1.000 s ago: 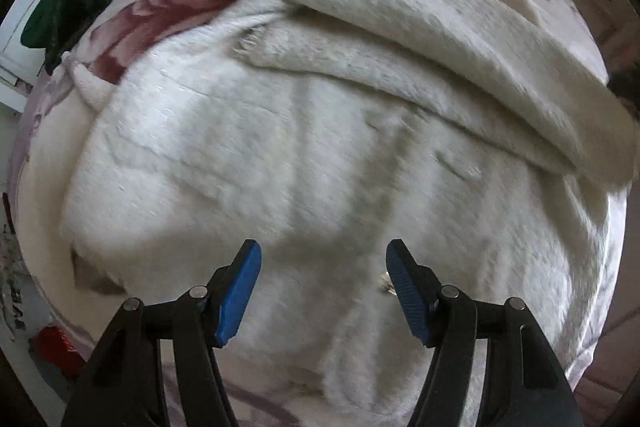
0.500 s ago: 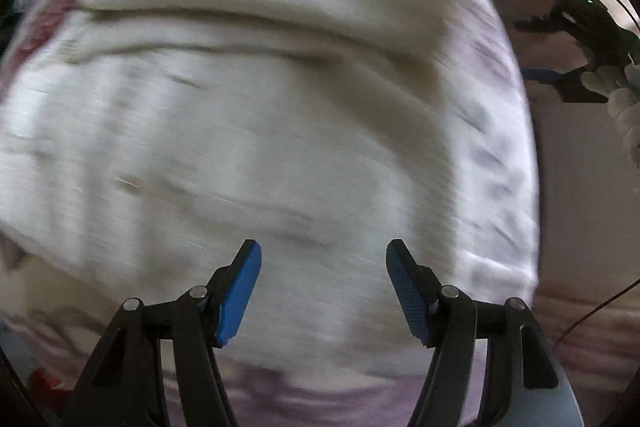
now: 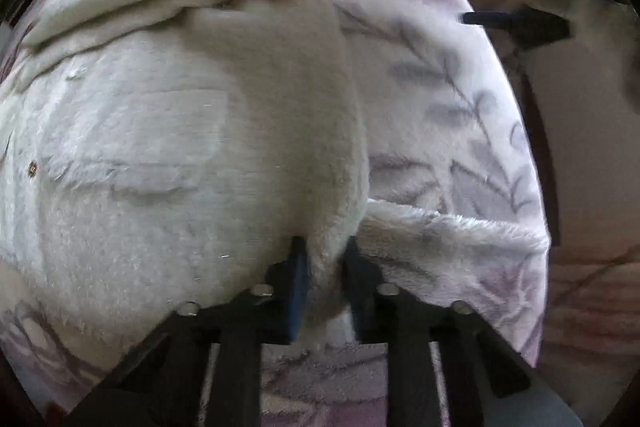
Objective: Fold large clothes
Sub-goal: 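Grasp the folded cardigan with the left tool while the right tool grasps the sleeve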
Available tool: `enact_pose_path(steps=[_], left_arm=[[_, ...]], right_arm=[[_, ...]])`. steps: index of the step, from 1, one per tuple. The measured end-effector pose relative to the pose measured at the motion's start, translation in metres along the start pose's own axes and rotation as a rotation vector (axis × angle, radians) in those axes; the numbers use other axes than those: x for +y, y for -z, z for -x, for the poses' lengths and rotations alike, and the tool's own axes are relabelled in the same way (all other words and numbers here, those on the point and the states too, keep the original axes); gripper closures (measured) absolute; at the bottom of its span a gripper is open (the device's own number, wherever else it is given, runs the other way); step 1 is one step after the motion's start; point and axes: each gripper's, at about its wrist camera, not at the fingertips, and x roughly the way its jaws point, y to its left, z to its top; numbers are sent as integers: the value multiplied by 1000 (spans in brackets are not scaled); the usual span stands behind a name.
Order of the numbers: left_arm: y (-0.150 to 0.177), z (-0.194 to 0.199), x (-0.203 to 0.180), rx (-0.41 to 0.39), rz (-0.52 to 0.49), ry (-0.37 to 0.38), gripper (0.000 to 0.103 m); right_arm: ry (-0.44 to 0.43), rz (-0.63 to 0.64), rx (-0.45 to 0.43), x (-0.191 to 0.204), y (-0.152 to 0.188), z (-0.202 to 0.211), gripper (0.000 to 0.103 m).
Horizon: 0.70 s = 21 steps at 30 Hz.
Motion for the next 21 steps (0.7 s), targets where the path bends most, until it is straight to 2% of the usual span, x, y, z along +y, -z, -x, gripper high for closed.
enact_pose_path(steps=[1,4,7,10,12,14,18,21], left_arm=[[1,5,4,-13,5,5,92],[6,32,10,-71,10,10,93],[8,58,10,-116,27,21,93],[5,79,23,-158,61,23,94],[-1,93,40,-181,111,33,94],[-1,105,57,-200,160,44,94],[0,137,98,-266,253,69,94],[2,168,143,-310,335,103,94]], right_arm=[[-24,21,-1,13,-11,-14,8],[-105,102,31,49,-36,-58,7],[-164,174,114,82,-53,-112,4],[-115,185,188,98,-62,-154,4],[-92,156,182,105,-67,-168,7],[-53,126,154,114,-68,-170,77],[59,199,79,175,-50,-152,82],[154,258,42,248,-32,-141,83]])
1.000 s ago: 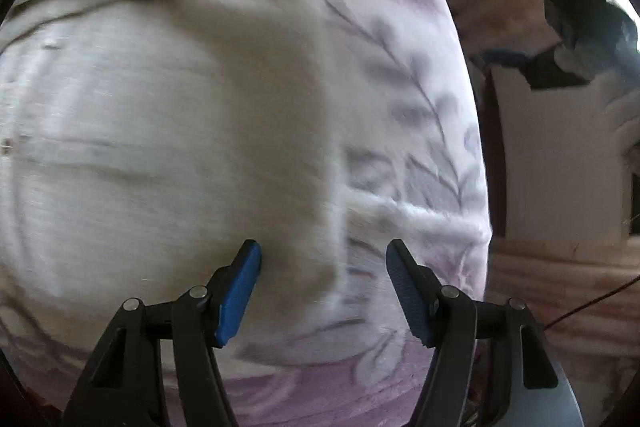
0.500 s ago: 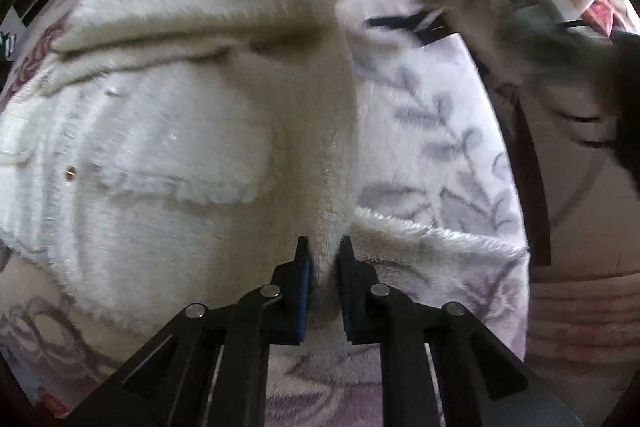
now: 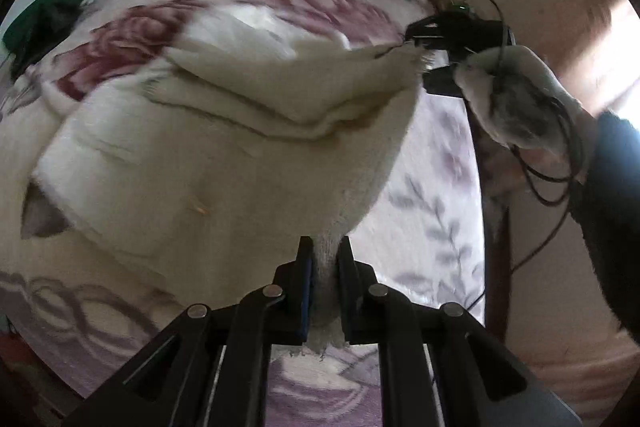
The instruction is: Fold large clothes
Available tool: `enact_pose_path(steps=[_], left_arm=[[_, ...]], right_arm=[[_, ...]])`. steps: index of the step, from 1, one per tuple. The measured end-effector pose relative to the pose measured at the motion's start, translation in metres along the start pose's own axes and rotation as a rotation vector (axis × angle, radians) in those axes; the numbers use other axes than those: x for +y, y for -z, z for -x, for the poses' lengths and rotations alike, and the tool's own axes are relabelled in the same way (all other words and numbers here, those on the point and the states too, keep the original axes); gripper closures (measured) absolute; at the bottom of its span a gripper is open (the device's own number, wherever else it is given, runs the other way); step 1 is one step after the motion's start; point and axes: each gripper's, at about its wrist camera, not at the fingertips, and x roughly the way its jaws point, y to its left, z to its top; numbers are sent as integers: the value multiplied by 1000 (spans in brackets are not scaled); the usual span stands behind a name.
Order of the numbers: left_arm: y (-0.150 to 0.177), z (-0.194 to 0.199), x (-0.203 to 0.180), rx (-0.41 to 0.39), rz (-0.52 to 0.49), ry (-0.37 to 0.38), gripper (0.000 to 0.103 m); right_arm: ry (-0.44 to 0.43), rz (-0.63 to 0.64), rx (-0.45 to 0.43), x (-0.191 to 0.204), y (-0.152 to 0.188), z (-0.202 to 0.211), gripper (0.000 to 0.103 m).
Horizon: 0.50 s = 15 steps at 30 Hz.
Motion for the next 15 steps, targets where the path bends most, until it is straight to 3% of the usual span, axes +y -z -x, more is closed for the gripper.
enact_pose_path(steps=[3,6,9,11,15], left_arm=[[-27,29,53,-34,98,30,95],[-45,47,110,-47,186,42,95],[-59,44,179,-25,291,47,95],[-65,33,236,-11,365,40,95],[-71,4,314,36,455,41,95]], right_arm=[[112,58,-5,79,-3,-7,84],[213,76,10,148,-9,-40,84],[312,95,38,217,-13,-100,84],[373,108,63,245,-14,-139,84],[492,100,92,290,-13,-223,84]])
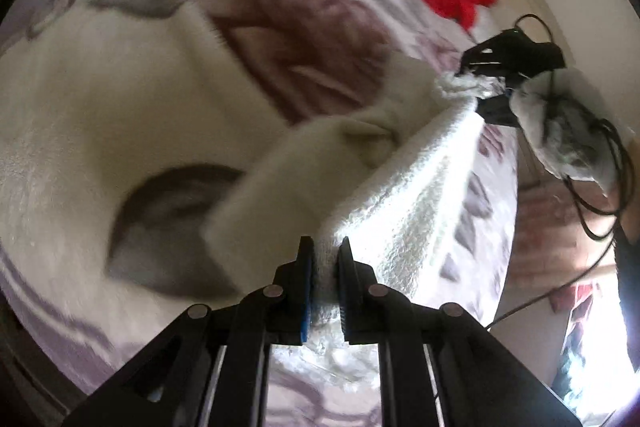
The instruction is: Fold large clothes
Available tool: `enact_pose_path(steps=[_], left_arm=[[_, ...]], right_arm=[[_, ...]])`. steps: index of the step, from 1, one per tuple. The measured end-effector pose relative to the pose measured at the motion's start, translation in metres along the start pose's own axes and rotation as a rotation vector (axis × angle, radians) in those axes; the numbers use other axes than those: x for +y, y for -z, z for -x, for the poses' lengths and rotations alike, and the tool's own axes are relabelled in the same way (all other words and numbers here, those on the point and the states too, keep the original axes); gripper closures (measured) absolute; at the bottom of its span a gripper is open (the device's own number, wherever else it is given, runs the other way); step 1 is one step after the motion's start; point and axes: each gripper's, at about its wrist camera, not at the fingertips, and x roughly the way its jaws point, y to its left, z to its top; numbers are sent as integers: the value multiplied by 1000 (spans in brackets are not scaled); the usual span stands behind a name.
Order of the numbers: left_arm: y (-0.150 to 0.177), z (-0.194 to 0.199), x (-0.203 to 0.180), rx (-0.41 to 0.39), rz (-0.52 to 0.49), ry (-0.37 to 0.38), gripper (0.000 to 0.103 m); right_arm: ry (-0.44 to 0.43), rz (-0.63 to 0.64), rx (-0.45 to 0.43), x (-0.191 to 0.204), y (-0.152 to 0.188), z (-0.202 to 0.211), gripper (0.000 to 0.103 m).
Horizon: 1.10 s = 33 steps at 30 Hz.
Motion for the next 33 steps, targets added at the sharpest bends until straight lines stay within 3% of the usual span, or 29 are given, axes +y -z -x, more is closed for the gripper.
enact_pose_path(steps=[4,6,7,9,10,13,14,17,20,23,25,29,30,31,33], left_arm=[[-22,-34,42,81,27,10,93],[-27,-49,63,153,54,38,86],[-29,-48,68,171,63,50,81],[-30,-37,74,202,73,49,72],[-32,-33,75,212,75,35,67],[-43,-13,68,222,67,39,63],[-54,-6,57,218,40,40,62],[-87,-11,16,193,-62,61,60],[-128,-44,-45,176,-191,89,59],[-166,-89,-97,177,-260,120,58],[-193,-126,-134,188,-298,143,58],[-217,-196,-177,258,-400,80,59],[-216,-205,-179,268,-425,72,65],[-219,-207,-175,264,-436,87,92],[-220,-210,-170,265,-449,85,92]], right_arm=[[95,-11,5,39,-7,-43,84],[99,-7,26,46,-10,-54,74],[73,6,45,48,-11,-55,60],[-55,10,75,45,-10,-46,40],[-195,-7,84,35,-8,-32,33],[-388,-75,59,-4,1,10,32],[-419,-90,36,-17,5,22,31],[-393,-142,-47,-72,18,54,30],[-290,-165,-121,-124,25,63,30],[-256,-231,-139,-178,23,48,30],[-278,-282,-146,-207,18,33,30],[-387,-357,-162,-245,4,4,30],[-416,-365,-169,-246,0,-5,30],[-453,-368,-169,-249,-7,-13,30],[-498,-379,-154,-248,-18,-28,30]])
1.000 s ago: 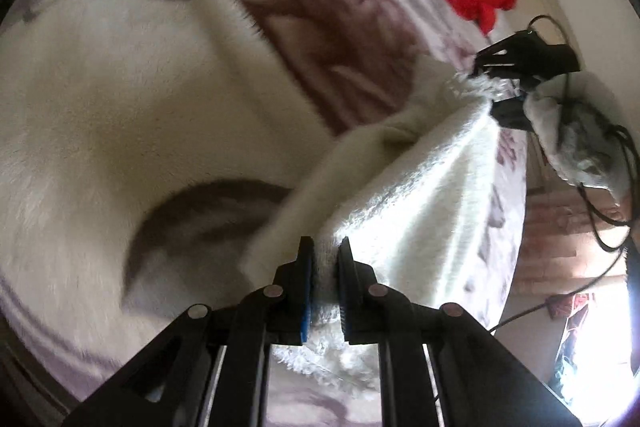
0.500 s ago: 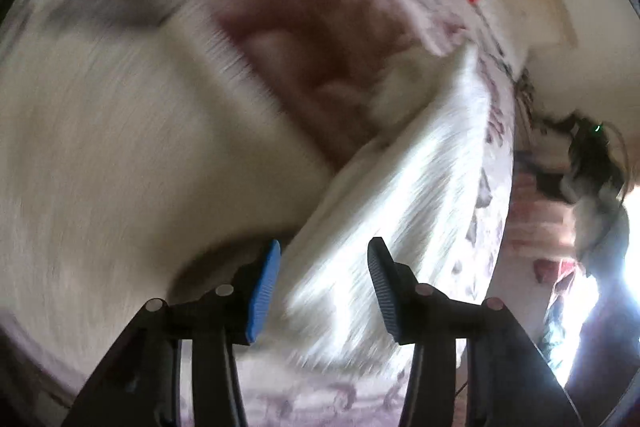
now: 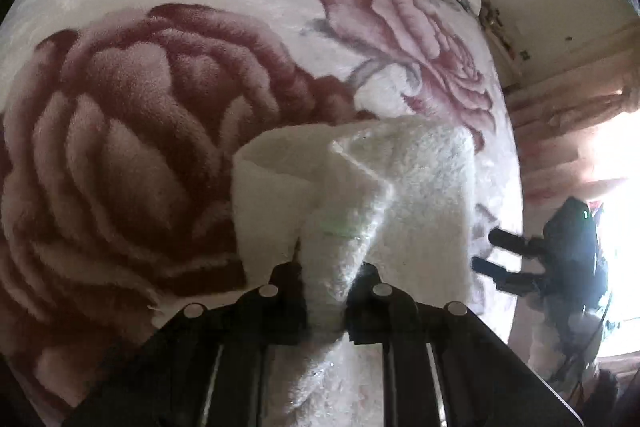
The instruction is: Fold large clothes
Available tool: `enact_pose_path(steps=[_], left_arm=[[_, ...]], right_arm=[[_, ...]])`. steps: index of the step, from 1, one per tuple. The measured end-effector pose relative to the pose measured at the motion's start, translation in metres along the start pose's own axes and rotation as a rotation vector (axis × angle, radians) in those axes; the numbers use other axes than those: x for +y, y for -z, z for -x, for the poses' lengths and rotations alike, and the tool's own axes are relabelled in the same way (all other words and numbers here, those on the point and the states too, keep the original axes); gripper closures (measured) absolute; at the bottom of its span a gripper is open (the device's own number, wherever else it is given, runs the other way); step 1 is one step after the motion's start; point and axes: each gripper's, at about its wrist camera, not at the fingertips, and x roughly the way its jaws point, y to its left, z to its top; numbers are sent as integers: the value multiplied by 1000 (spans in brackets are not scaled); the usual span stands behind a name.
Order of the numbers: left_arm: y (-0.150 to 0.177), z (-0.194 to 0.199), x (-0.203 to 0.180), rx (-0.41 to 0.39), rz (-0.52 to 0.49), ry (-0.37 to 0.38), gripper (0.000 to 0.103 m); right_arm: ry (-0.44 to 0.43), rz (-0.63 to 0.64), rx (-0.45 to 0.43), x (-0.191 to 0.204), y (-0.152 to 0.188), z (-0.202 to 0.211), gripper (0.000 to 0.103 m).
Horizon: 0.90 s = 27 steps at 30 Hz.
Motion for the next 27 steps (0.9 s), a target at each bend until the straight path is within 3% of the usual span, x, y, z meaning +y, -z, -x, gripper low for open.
enact_pose_path(steps=[5,6,7,8,10,12,14,17,19,21,25,27], left_arm=[[-1,8,21,-48,27,-4,92],[-3,2,30,-48,45,-13,92],[-6,-10,41,-30,79,-11,92],[-8,-23,50,-9,111,-6,91],[-6,-29,54,6,134,20,90],[-3,-13,48,5,133,40,87],[2,6,44,9,156,110,76],[27,52,41,-1,177,167,56],[54,83,43,-15,187,176,47],[89,110,49,-18,195,186,46],[165,123,61,74,185,65,46],[215,105,71,185,193,-1,46]], right_arm=[[-74,-38,133,3,-20,-50,31],[-87,-13,130,10,-20,-57,36],[-68,26,109,18,-22,-61,58],[-28,66,72,25,-27,-65,67],[26,29,67,19,-36,-80,69],[18,-1,80,17,-39,-84,69],[-26,-20,98,15,-34,-70,60],[-30,-3,115,8,-6,-31,39],[-45,18,141,1,24,-6,35],[-50,26,162,-11,61,16,32],[-2,15,232,-37,151,40,27],[26,-7,276,-55,195,40,27]])
